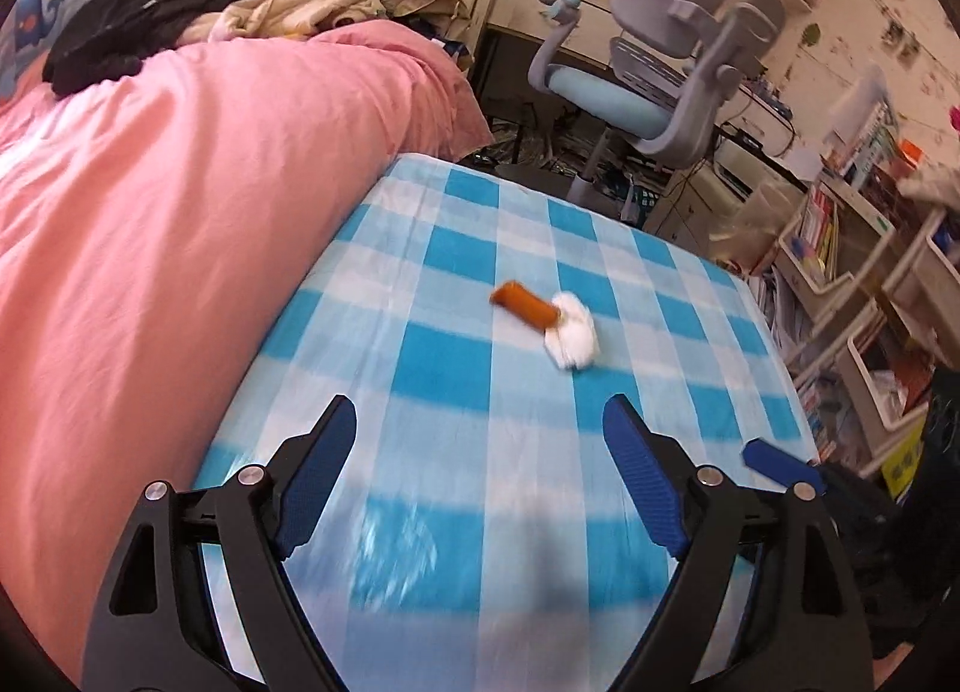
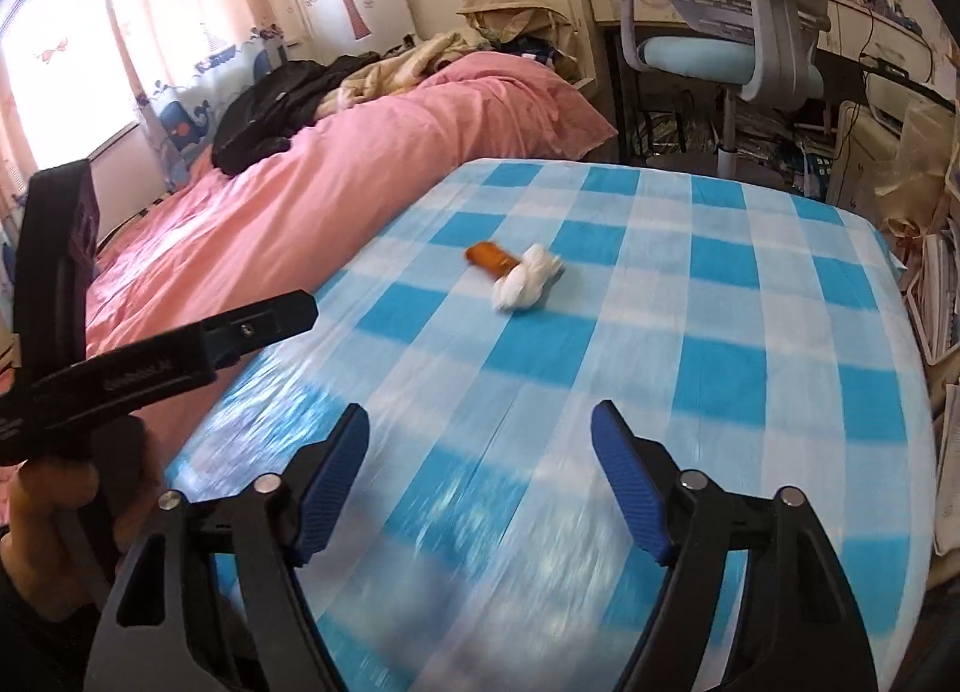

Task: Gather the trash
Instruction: 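Reach the left gripper to the orange stick while the right reaches the tissue beside it, then grasp the orange stick with the left gripper while the right grasps the white tissue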

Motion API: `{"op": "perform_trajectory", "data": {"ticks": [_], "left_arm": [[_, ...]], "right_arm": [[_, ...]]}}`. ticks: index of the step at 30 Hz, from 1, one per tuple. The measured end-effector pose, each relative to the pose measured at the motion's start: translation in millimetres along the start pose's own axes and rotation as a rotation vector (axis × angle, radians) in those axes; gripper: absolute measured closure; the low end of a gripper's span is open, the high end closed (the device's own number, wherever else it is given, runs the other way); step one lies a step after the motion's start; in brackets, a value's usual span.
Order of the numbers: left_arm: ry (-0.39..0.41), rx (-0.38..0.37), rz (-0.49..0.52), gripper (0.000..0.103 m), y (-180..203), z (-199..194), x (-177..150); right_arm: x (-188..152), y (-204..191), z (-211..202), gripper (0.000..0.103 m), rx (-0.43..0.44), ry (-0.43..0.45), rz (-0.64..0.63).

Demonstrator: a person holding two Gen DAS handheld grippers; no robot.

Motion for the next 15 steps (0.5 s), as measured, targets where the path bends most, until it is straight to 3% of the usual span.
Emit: {"op": "perform_trajectory", "data": {"ticks": [6, 11, 15], "left_arm": [[-0.061, -0.058, -0.072, 0.023, 6.1, 55.6, 39.2], [-0.141, -0.074, -0.070, 0.039, 19.7, 102.3, 56.0], [-0.210, -0.063, -0.069, 0.045, 24.7, 131.8, 54.1]], "right_arm": [[26.6, 11.5, 34.1, 0.038, -0.002, -0.004, 0.005], [40.3, 12.2, 58.1, 0.042, -0.001, -0.020, -0.020], [44.8, 15.5, 73.0, 0.047, 0.003, -0.043, -0.017]]}}
Point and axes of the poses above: each gripper's, at about its wrist camera, not at the fingertips, and z roughly the way its jaws point, y to its right, x to its top, the point moved 10 cm from there along z, roughly the way its jaws point, and after that the axes turned 5 degrees about -y, right-handed, at the moved point
